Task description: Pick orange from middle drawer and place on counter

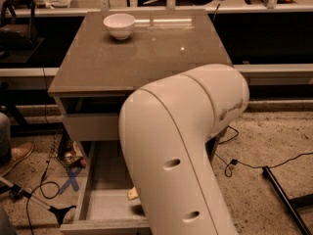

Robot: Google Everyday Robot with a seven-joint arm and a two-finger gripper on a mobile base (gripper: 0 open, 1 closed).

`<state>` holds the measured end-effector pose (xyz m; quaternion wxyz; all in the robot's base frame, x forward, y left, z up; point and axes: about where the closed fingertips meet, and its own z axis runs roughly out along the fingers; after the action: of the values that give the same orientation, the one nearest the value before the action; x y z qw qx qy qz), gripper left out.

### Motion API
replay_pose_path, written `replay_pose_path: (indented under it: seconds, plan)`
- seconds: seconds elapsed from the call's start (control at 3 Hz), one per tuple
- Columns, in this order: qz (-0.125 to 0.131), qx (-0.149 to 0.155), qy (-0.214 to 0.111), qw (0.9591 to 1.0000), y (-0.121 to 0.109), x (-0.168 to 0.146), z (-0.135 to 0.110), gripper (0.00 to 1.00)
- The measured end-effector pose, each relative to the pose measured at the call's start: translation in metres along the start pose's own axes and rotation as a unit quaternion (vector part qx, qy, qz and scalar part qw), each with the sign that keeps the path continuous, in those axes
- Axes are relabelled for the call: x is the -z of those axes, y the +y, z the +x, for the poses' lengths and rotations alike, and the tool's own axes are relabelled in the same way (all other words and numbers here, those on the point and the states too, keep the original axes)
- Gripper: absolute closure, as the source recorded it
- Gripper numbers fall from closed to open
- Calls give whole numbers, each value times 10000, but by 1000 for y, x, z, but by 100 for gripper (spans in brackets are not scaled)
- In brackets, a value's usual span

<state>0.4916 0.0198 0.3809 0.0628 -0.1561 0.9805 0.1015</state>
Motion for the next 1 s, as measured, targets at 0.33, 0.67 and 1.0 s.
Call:
replay_pose_path:
  seconds: [0.33, 0.67, 1.0]
  plan:
    - [-23, 49, 64, 10000, 11, -10, 1, 0]
    - [-92, 57, 96, 9999, 22, -19, -1, 3]
    - [-127, 64, 83, 9999, 27, -22, -4, 25]
